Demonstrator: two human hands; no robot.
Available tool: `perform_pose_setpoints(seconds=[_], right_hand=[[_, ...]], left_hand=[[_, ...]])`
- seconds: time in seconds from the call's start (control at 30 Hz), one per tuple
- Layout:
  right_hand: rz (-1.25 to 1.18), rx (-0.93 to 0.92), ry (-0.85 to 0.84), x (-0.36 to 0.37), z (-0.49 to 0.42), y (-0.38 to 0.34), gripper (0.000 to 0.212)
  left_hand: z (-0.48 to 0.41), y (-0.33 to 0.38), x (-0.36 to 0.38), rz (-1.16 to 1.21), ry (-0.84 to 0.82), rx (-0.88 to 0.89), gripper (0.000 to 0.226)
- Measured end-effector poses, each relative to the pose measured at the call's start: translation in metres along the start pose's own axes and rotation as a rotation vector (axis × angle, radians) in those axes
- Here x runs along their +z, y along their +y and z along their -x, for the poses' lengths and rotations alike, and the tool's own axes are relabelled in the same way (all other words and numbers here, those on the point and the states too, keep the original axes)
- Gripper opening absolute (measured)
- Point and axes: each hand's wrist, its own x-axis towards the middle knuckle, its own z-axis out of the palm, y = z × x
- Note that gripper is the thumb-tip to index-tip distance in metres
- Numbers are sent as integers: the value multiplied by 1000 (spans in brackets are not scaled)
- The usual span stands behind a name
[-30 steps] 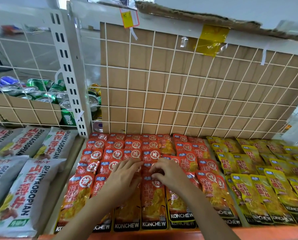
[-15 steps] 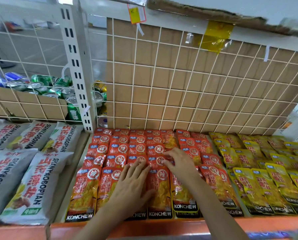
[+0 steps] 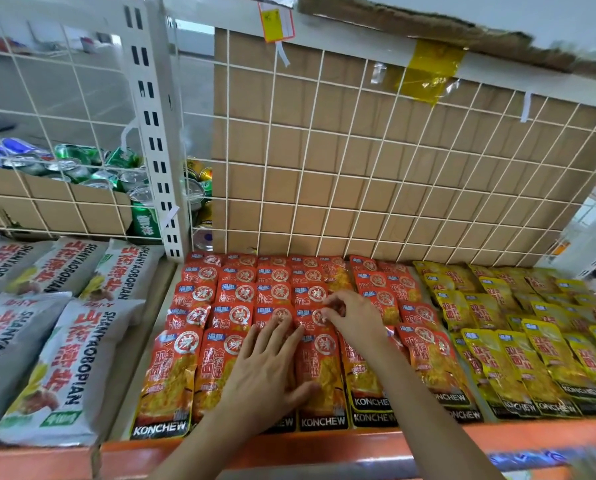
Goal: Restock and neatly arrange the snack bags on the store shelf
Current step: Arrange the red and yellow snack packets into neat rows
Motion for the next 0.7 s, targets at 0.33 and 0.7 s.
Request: perform_pose_setpoints(seconds=[0.33,0.7], right_hand=[[-55,-79,96,-13,5,12,20],[151,-124,-233,-51,22,50,54]], left_hand=[[-8,7,-12,134,93,-11,91],[-51,40,-16,158,59,-101,90]])
